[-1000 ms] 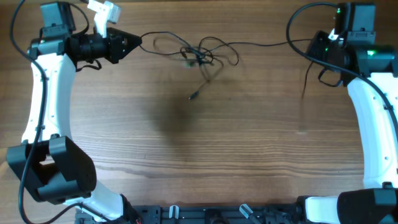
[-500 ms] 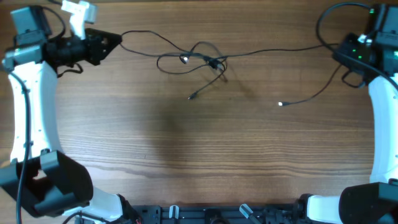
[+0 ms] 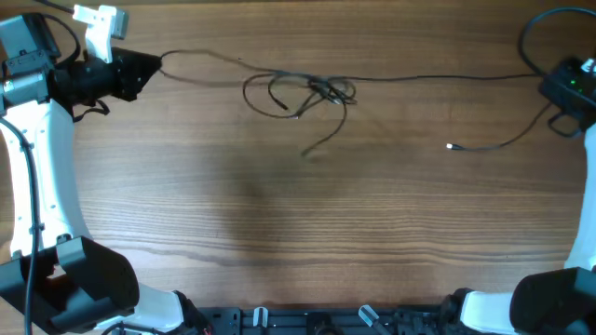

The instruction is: Untangle cables

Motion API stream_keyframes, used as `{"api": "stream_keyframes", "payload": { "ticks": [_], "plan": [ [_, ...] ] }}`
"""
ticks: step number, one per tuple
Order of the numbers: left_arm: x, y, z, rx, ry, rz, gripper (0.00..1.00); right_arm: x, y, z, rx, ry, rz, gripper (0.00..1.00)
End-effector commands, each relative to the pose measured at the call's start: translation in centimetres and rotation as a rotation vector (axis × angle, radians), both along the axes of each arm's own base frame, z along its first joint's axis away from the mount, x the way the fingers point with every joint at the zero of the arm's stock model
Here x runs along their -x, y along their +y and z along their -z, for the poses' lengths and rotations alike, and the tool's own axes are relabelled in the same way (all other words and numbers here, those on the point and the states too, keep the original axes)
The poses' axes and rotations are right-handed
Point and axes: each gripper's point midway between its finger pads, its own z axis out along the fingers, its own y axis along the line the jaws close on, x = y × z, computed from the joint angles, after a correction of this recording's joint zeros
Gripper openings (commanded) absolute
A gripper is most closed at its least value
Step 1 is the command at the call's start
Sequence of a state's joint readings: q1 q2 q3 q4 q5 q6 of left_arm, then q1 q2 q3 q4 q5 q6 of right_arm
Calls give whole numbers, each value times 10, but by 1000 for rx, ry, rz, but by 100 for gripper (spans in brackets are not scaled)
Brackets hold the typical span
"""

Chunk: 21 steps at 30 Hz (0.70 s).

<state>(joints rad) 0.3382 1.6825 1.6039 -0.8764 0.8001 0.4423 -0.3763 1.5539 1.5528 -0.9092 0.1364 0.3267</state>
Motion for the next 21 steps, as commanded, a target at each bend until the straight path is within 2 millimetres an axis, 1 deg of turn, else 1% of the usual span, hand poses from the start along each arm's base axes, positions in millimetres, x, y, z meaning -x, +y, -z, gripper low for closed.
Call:
{"api": "stream_keyframes", "payload": {
  "ticks": [1, 5, 10, 13, 15, 16, 19, 21],
  "plan": [
    [-5, 33, -4, -116, 4, -145, 4, 9, -26, 6, 37, 31, 44, 4],
    [-4, 45, -2, -170, 23, -205, 4, 13, -40, 6, 33, 18, 75, 4],
    [-1, 44, -12, -176, -3, -207, 4, 8, -37, 16, -22, 20, 28, 4],
    [2, 42, -16, -176, -9, -205, 4, 1, -30, 27, -65, 27, -5, 4],
    [3, 35, -16, -158, -7, -184, 4, -3, -24, 34, -80, 40, -23, 4],
    [4, 29, -17, -142, -4, -164, 4, -7, -18, 38, -84, 50, -41, 4],
    [5, 19, -15, -137, 5, -140, 4, -14, -4, 39, -85, 54, -77, 4],
    [5, 11, -15, -136, 6, -122, 5, -20, 9, 39, -83, 55, -113, 4]
  ]
}}
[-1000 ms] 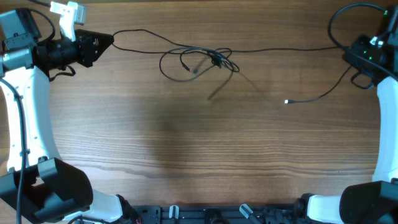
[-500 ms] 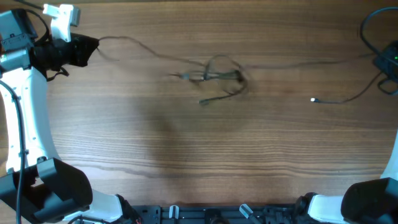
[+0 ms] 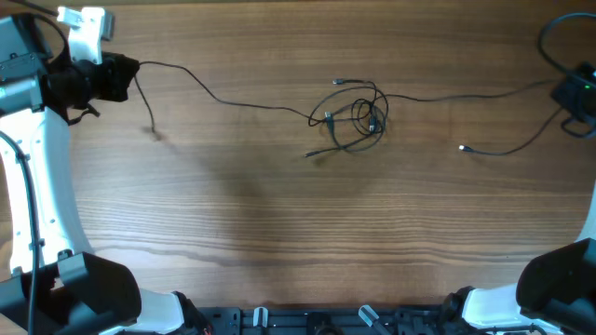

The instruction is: Untangle cables

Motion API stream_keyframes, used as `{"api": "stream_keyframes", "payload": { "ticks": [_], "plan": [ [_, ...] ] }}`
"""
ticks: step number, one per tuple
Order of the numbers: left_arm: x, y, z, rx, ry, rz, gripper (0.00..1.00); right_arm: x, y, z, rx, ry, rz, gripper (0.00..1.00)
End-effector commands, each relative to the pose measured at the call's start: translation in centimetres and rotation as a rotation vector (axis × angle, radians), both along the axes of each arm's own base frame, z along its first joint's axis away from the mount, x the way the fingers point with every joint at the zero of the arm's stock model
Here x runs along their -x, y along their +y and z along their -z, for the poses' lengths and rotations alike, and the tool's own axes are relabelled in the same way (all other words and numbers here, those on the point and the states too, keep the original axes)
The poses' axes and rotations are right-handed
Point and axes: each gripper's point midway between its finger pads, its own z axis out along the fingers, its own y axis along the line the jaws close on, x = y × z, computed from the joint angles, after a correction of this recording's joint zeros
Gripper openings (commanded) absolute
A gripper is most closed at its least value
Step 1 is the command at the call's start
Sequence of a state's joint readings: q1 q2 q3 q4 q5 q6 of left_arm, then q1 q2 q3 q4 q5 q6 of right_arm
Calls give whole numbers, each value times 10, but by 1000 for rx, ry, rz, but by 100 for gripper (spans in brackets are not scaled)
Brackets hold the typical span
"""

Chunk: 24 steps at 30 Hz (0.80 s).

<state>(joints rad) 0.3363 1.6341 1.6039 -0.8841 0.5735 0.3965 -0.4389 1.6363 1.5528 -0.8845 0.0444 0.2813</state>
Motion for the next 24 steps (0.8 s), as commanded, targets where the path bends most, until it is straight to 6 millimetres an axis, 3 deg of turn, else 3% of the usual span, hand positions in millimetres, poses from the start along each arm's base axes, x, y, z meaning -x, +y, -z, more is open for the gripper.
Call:
{"api": "stream_keyframes", "payload": {
  "ticks": [1, 10, 15, 18, 24],
  "plan": [
    [1, -23, -16, 18, -33, 52, 4, -15, 34, 8, -19, 14, -116, 5],
    [3, -75, -15, 31, -16, 165, 4, -39, 122, 8, -28, 12, -349, 5],
    [5, -95, -15, 35, -11, 210, 4, -43, 158, 8, -26, 11, -433, 4],
    [7, -104, -14, 43, 0, 224, 8, -44, 170, 8, -26, 11, -462, 5],
    [13, -121, -11, 47, 20, 264, 30, -44, 174, 8, -27, 14, -470, 5]
  ]
}}
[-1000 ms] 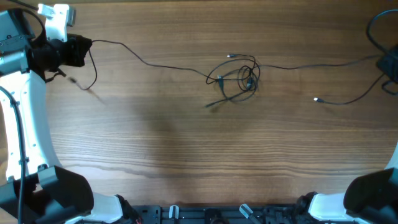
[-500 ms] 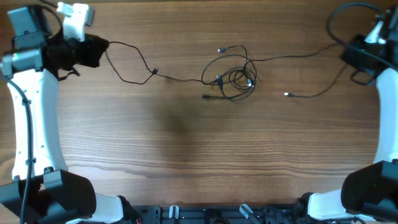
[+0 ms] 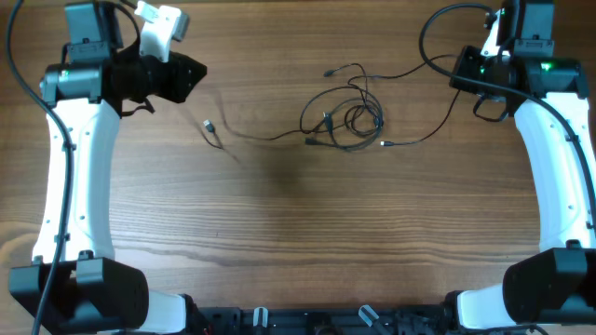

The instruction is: Untangle cables

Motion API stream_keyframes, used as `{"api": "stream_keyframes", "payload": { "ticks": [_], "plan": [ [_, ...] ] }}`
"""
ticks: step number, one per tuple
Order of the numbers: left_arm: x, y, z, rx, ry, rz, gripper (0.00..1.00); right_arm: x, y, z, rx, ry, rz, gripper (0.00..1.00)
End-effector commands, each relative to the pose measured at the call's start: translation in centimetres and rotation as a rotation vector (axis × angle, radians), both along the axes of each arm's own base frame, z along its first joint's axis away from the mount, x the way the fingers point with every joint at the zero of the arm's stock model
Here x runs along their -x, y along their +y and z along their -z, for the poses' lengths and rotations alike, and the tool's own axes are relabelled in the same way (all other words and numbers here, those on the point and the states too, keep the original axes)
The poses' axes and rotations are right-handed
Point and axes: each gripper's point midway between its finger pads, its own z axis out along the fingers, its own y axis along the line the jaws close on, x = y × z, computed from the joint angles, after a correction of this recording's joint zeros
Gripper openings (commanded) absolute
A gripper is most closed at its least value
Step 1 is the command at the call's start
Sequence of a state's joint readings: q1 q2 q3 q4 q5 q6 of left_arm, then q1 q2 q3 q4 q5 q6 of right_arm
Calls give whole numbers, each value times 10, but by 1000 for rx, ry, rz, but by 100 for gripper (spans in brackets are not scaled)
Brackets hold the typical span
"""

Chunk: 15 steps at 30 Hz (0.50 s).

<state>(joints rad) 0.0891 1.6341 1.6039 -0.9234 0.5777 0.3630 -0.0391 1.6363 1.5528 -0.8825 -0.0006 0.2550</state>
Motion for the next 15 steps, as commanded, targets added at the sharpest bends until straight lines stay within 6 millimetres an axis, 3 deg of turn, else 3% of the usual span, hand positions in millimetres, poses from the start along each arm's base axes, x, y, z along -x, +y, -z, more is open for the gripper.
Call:
{"api": "stream_keyframes", "payload": {
  "ticks": [1, 2, 6, 9, 12, 15],
  "plan": [
    [6, -16, -16, 20, -29, 41, 35, 0, 2, 8, 0, 22, -23, 4],
    [7, -20, -16, 19, -28, 50, 36, 0, 2, 9, -1, 23, -23, 5],
    [9, -34, -16, 20, -28, 84, 62, 3, 3, 10, -1, 33, -23, 4],
    [12, -46, -15, 20, -28, 113, 70, 5, 3, 12, -2, 46, -24, 4],
    [12, -59, -13, 19, -29, 147, 88, 10, 3, 15, -3, 68, -24, 5],
    [11, -71, -6, 19, -20, 176, 91, 13, 3, 16, -3, 82, -25, 5]
  ]
}}
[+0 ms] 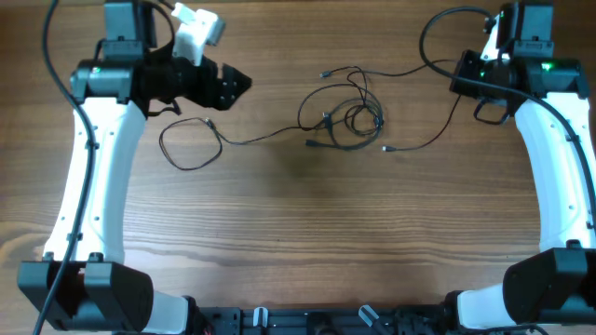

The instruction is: Untangle cables

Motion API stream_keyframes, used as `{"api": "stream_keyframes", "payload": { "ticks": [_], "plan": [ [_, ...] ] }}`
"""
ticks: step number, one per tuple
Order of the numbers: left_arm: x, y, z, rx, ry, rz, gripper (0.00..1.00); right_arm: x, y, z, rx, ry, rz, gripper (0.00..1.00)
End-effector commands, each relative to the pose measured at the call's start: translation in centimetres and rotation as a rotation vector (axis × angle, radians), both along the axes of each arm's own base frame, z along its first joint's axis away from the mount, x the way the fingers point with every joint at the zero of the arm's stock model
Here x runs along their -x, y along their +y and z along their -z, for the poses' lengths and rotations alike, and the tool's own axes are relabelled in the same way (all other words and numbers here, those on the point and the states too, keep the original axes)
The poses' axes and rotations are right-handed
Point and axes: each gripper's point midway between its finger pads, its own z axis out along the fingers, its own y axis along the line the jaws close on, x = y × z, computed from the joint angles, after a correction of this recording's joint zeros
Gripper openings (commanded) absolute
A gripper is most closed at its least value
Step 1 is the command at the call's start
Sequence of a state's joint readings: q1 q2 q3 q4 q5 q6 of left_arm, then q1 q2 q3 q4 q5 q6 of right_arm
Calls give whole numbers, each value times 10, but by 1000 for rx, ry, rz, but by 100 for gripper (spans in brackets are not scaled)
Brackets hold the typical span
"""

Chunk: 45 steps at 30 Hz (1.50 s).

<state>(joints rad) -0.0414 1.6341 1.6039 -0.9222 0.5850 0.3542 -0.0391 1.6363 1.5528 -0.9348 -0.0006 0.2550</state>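
Thin black cables lie knotted in a tangle [346, 117] at mid-table. One strand runs left from it into a loose loop [186, 146] that ends in a small plug [207, 124] flat on the wood. My left gripper [240, 86] hovers above and right of that loop, open and holding nothing. Two strands run right from the tangle to my right gripper [459, 74], which is shut on them. A free plug end [386, 149] lies below the tangle on the right, and another [325, 73] above it.
The wooden table [298, 242] carries only the cables. The white arms reach in along the left and right sides. The right arm's own wiring arcs above its wrist [438, 23].
My left gripper has moved right and slightly toward the centre. The left strand, nearly straight with its plug on the table, now lies in a wide loop. The right arm and the tangle are unchanged.
Both grippers were far apart at the table's edges, pulling the cable taut with the tangle between them. Then the tangle sat further right and the left end dangled. Both arms then came inward, the left plug lay on the table, and the strand now slackens into a loop.
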Motion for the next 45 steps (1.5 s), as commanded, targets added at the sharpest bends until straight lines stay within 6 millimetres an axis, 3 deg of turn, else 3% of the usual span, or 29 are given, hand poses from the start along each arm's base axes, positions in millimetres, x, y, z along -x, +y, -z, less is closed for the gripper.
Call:
{"api": "stream_keyframes", "payload": {
  "ticks": [1, 7, 13, 22, 29, 35, 36, 39, 45],
  "plan": [
    [-3, -20, -1, 8, -18, 55, 91, 3, 3, 9, -1, 32, -26, 4],
    [-11, -42, 35, 4, 56, 104, 96, 5, 3, 11, 2, 44, -33, 5],
    [-17, -80, 78, -3, 113, 186, 100, 5, 11, 11, -29, 41, -72, 5],
    [-33, -125, 117, -3, 79, 269, 89, 5, 21, 10, -51, 36, -122, 4],
    [-39, -131, 147, -47, 102, 266, 84, 5, 30, 8, -96, 30, -149, 4],
    [-42, -134, 161, -49, 114, 270, 83, 6, 34, 6, -114, 24, -159, 4],
    [-43, -134, 165, -49, 116, 270, 81, 6, 35, 5, -120, 22, -164, 5],
    [-44, -134, 172, -51, 125, 270, 60, 6, 35, 4, -121, 20, -164, 5],
    [-43, -135, 179, -53, 138, 272, 58, 6, 35, 4, -121, 20, -164, 5]
  ]
}}
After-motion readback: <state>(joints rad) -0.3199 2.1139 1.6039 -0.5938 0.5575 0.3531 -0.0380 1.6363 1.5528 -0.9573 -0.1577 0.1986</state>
